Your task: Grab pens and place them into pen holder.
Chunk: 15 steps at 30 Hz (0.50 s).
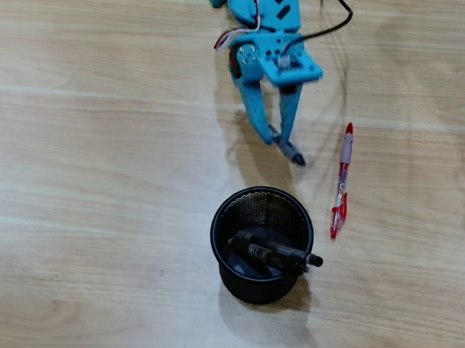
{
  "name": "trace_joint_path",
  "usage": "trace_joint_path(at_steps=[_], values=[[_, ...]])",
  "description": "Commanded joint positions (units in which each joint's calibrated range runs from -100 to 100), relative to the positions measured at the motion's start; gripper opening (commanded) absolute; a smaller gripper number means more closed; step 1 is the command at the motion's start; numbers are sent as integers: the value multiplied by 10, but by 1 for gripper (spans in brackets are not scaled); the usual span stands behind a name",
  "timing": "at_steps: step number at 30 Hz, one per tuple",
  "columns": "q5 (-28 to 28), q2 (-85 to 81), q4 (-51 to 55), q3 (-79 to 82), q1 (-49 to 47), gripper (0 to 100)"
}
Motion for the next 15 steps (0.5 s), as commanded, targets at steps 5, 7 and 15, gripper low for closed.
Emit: trace_joint_path(at_steps=[5,7,15], values=[[4,-99,-372,66,8,2],[4,-104,-398,58,6,2],[2,-109,-353,3,-1,2]])
